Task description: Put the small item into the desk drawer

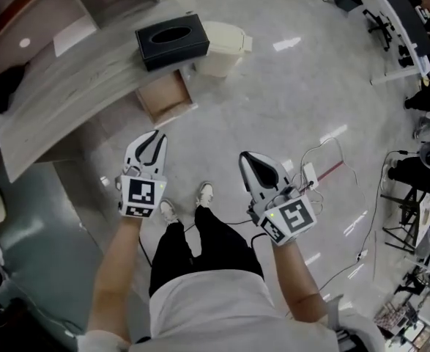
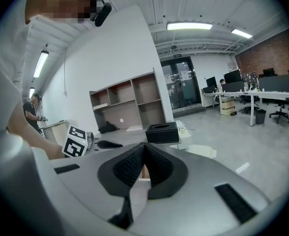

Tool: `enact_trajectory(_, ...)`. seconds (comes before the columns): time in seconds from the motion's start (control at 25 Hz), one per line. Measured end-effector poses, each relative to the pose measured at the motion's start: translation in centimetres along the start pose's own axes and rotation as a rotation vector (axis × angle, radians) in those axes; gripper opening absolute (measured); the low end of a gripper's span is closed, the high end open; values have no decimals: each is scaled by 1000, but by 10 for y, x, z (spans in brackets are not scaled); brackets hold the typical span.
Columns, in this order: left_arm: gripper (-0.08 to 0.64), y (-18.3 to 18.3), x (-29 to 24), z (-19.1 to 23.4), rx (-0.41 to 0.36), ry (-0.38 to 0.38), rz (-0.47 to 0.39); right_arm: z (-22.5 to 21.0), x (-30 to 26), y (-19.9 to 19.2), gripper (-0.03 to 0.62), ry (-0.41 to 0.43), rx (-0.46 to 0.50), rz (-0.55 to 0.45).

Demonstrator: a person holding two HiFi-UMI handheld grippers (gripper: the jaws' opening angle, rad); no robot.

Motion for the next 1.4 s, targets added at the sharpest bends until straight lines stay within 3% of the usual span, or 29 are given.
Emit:
enact_trajectory(0.32,120,-64,-63,-21,-41,-64,134,-29,13,-33,23,-4,-30,72)
enact_trajectory(0.8,192,-133,-136,-18,-198,-102,307,-73,24,-105,21,-43,-130,147)
enact_trajectory(1.4,198,-196,-199,-23,-287,-120,484,-125,38,-136,21,-98,-178,181)
Point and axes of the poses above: the fingertips, and each gripper's own axes: x backward along the fingers, z to its left, y out of its top, the point moved 7 cm from there along x, backward along the fingers, and after that the axes turned 10 degrees about -z, right-handed, at the moved point
